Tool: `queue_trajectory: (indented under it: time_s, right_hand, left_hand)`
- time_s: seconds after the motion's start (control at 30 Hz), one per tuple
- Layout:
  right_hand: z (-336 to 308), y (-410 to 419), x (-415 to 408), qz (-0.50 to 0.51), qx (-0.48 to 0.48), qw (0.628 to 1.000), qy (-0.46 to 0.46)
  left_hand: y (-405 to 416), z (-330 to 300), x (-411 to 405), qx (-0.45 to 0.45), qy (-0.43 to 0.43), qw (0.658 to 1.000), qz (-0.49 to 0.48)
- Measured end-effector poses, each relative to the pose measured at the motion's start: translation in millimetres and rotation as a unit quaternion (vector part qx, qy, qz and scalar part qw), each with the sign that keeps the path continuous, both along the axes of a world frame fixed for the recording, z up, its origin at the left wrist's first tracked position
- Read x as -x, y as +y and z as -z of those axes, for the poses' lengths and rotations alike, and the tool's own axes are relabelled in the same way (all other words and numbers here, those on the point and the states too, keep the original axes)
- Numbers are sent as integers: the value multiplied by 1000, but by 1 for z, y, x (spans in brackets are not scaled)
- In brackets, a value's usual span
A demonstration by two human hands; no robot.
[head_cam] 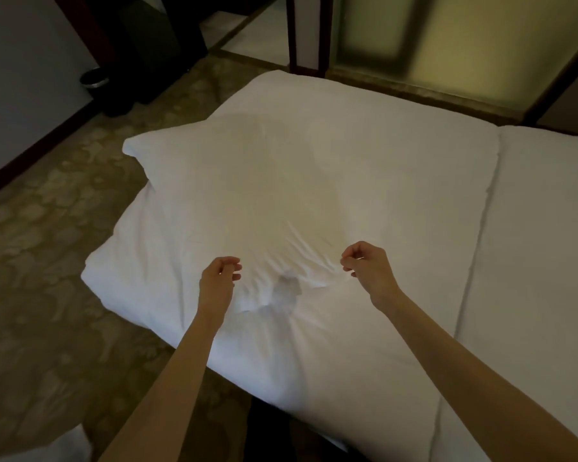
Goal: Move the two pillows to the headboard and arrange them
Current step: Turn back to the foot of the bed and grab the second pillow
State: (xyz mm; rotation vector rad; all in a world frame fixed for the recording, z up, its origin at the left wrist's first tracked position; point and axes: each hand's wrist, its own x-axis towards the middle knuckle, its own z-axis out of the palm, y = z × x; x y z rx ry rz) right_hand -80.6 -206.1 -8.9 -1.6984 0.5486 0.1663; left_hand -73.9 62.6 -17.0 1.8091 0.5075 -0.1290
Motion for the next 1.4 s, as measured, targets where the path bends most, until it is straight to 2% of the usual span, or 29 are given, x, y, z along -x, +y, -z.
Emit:
queue_trajectory:
  time_s: [0.2,0.33,0.53,0.63,0.8,0.9,1.03,1.3,1.4]
  right_hand:
    - [15,41,-88,7,48,999,8]
    - [24,65,-147,3,63,998,28]
    - [49,97,-240,-29,117,990,71]
    - [67,106,-277,-37,148,984,95]
    - [101,118,-319,-66,157,973,154]
    - [115,125,-335,-94,173,955,220]
    - [126,128,-337,-143,113,940,289]
    - [139,140,-321,-103,60,952,281]
    - [140,150,-308,-76,127,962,230]
  left_hand:
    - [59,14,-94,-2,14,1000,-24]
    - [97,30,-149,-66,26,995,-74]
    - [128,62,-213,-81,195,966,-150]
    - [132,73,-235,-49,236,958,-156]
    - [147,102,-249,47,234,959,-155]
    - [152,113,-252,64,239,956,-158]
    - [156,125,-254,53,247,954,-159]
    - [146,128,-248,37,238,951,-194]
    - [149,128,-243,57,253,945,-199]
